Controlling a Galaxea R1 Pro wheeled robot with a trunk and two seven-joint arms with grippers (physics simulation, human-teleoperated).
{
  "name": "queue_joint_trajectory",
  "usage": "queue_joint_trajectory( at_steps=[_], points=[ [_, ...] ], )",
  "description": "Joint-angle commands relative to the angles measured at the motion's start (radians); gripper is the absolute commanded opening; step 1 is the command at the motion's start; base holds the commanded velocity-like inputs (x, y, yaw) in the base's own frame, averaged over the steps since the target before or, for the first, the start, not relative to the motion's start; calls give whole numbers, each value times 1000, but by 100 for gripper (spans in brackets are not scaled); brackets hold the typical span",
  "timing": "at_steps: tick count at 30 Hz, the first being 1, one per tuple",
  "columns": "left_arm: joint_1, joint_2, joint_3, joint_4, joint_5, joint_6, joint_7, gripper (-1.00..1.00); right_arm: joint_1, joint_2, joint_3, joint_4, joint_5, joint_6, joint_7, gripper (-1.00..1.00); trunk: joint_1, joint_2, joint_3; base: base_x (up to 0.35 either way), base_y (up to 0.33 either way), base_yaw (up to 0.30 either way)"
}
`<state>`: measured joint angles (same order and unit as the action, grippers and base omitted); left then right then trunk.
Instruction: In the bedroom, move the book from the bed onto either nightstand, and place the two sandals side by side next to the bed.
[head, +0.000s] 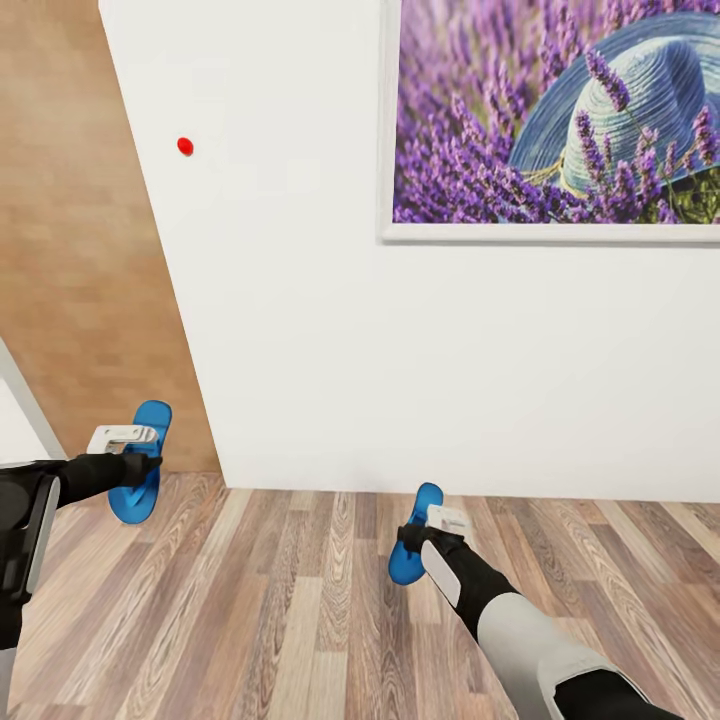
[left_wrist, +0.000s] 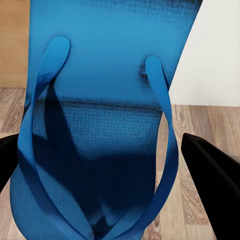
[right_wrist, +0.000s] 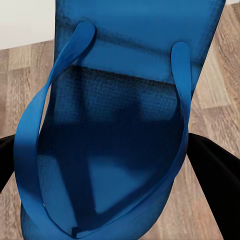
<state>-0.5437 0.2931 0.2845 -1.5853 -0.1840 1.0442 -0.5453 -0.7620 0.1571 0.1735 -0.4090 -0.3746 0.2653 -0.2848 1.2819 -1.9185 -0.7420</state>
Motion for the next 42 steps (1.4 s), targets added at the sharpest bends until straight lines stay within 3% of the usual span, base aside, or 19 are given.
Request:
queue_joint_trajectory(
  at_steps=[1, 20, 42],
  points=[
    [-1, 0, 1, -1, -11, 3, -12, -100, 0, 0, 9, -3, -9, 5, -8, -100, -4, 7, 2, 0, 0, 0],
    [-1, -47, -1, -1, -11, 3, 51, -100, 0, -1, 9, -2, -7, 5, 24, -100, -77, 140, 62, 0, 0, 0],
    [-1, -57, -3, -1, -11, 3, 53, -100, 0, 1, 10, -1, -8, 5, 25, -100, -161, 294, 131, 0, 0, 0]
  ],
)
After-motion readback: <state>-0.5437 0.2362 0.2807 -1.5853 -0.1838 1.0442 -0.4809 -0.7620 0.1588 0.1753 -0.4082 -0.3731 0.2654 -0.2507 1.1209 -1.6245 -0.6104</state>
